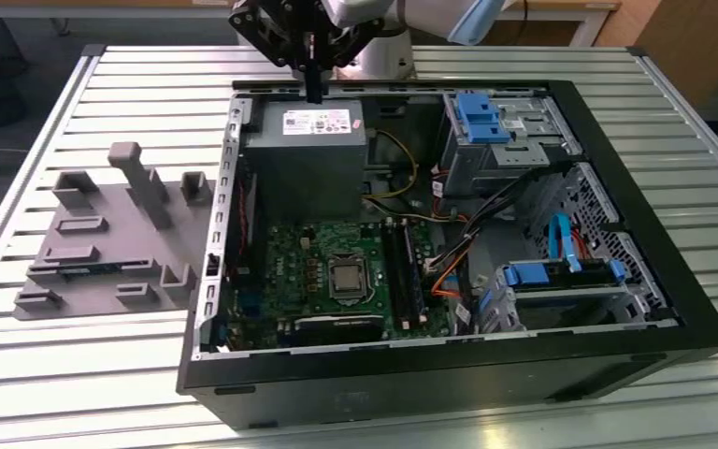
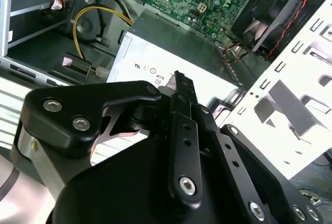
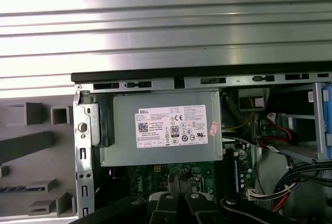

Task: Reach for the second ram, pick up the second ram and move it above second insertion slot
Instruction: 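Reach for the second ram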

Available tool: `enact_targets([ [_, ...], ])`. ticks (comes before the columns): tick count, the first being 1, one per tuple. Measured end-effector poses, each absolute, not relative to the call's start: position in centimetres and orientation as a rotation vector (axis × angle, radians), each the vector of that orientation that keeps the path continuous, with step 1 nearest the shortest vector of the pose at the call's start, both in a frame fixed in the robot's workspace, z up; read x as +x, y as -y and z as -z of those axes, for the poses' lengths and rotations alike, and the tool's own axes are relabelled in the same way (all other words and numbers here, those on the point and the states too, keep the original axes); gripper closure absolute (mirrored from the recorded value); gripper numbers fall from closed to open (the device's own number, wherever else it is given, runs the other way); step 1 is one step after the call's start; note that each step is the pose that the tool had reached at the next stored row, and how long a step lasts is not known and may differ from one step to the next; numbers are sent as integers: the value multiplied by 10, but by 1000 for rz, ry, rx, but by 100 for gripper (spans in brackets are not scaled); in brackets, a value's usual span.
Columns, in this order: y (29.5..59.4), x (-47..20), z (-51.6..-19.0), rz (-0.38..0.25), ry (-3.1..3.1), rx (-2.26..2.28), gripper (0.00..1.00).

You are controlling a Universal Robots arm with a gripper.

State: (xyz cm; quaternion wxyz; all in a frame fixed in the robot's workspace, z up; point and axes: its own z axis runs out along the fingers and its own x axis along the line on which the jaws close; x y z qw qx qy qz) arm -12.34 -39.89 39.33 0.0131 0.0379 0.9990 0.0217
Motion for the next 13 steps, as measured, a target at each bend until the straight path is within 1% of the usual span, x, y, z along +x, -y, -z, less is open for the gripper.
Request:
enact_targets([
  [13, 399, -132, -393, -68, -3112, 118, 89],
])
